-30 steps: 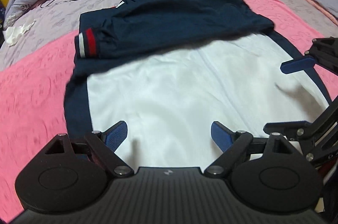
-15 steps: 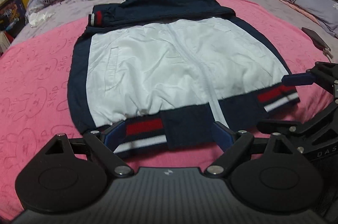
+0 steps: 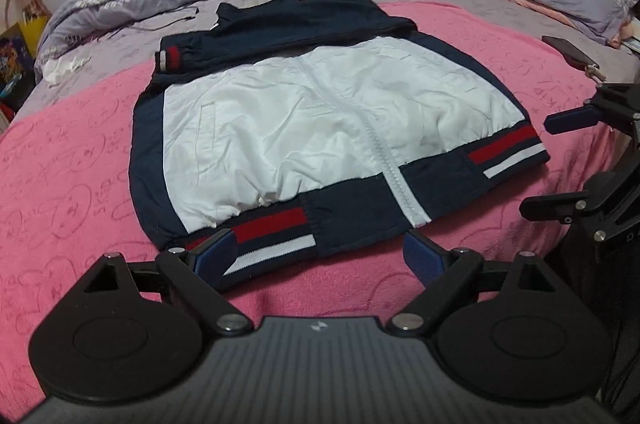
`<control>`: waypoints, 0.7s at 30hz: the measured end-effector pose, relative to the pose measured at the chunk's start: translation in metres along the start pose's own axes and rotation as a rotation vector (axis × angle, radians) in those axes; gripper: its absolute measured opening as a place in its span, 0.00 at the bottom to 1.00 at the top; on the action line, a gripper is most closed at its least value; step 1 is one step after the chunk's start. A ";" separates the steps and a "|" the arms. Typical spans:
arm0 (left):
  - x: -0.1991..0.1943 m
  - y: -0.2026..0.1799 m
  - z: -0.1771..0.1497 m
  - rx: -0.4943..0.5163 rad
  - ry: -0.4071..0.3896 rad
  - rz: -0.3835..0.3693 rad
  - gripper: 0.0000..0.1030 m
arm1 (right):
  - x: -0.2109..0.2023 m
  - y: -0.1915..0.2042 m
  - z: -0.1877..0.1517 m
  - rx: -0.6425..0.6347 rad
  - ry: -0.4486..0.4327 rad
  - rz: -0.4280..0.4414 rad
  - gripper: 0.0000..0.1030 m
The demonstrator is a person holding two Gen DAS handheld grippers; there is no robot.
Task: Fold clothes
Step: 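Move both open grippers to the striped hem band, then grasp the striped hem band with both grippers and lift it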
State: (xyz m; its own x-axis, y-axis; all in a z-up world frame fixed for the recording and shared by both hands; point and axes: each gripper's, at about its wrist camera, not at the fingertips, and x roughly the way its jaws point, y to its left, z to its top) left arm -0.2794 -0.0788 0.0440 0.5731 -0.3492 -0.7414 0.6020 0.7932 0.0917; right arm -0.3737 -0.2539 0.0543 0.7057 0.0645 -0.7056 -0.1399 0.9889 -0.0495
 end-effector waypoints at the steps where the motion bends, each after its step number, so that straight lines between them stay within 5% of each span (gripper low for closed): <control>1: 0.002 0.000 -0.002 -0.001 0.007 0.010 0.89 | 0.001 0.000 -0.001 -0.003 0.004 -0.005 0.96; 13: 0.013 0.035 -0.032 -0.097 0.074 0.118 0.89 | 0.011 -0.030 -0.021 0.078 0.046 -0.133 0.95; 21: 0.028 0.059 -0.024 -0.192 0.054 0.147 0.94 | 0.021 -0.046 -0.025 0.120 0.057 -0.163 0.66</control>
State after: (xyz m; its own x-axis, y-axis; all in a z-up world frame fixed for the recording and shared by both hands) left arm -0.2409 -0.0293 0.0121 0.6133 -0.1999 -0.7641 0.3943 0.9158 0.0768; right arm -0.3699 -0.3009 0.0237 0.6710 -0.1024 -0.7343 0.0593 0.9947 -0.0844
